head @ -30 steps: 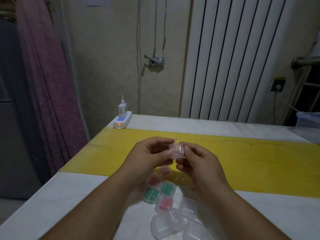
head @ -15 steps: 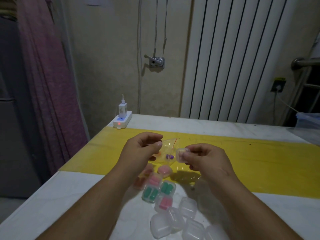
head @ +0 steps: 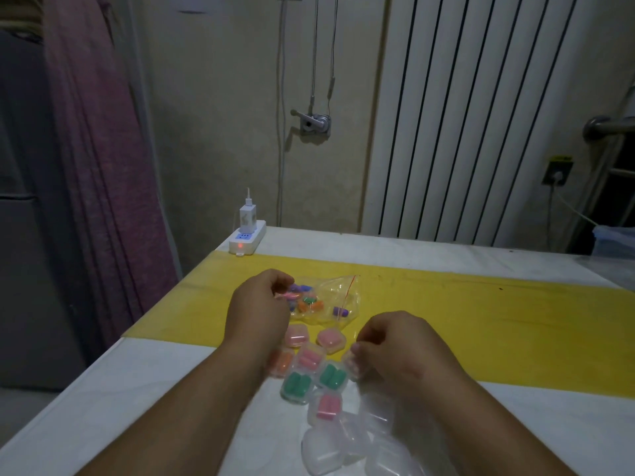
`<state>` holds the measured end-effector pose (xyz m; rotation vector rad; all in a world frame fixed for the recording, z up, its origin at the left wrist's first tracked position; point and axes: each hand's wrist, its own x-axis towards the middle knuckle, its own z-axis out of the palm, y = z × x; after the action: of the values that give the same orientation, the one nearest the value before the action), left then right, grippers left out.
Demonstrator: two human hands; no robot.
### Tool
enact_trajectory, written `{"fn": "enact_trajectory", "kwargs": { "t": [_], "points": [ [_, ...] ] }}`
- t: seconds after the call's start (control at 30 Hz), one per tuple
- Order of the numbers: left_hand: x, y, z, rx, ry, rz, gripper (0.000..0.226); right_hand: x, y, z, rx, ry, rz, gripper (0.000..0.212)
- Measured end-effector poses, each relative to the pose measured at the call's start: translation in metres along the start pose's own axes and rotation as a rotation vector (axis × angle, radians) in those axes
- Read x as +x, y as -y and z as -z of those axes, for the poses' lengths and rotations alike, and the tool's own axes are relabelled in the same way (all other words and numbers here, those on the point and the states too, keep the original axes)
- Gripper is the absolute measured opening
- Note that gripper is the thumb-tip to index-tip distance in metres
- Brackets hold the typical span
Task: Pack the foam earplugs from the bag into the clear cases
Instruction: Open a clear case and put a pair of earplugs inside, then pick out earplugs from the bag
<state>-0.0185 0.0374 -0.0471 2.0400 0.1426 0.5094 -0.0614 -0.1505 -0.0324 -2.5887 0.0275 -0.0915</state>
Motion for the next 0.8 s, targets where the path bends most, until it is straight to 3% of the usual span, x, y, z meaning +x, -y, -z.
{"fn": "enact_trajectory", "kwargs": {
  "t": [0.07, 0.17, 0.27, 0.37, 0.6, 0.8],
  "points": [
    [0.003, 0.005, -0.003, 0.13, 0.04, -0.081, 0.03, 0.0, 0.002, 0.0, -0.006, -0.038, 0.045, 0.008],
    [0.008, 0.011, -0.005, 0.345, 0.031, -0.17, 0.026, 0.01, 0.002, 0.001, 0.0, -0.084, 0.057, 0.023],
    [0.011, 0.014, -0.007, 0.464, 0.036, -0.185, 0.024, 0.03, 0.003, 0.0, 0.043, -0.027, 0.033, 0.033],
    [0.012, 0.017, -0.009, 0.424, 0.038, -0.189, 0.015, 0.053, 0.007, -0.003, 0.063, 0.0, 0.02, 0.038],
    [0.015, 0.022, -0.011, 0.299, 0.059, -0.161, 0.004, 0.079, 0.027, -0.025, 0.005, -0.082, 0.081, 0.015],
    [0.015, 0.021, -0.012, 0.282, 0.071, -0.149, 0.006, 0.084, 0.046, -0.038, -0.001, 0.018, 0.194, 0.008]
  ]
}}
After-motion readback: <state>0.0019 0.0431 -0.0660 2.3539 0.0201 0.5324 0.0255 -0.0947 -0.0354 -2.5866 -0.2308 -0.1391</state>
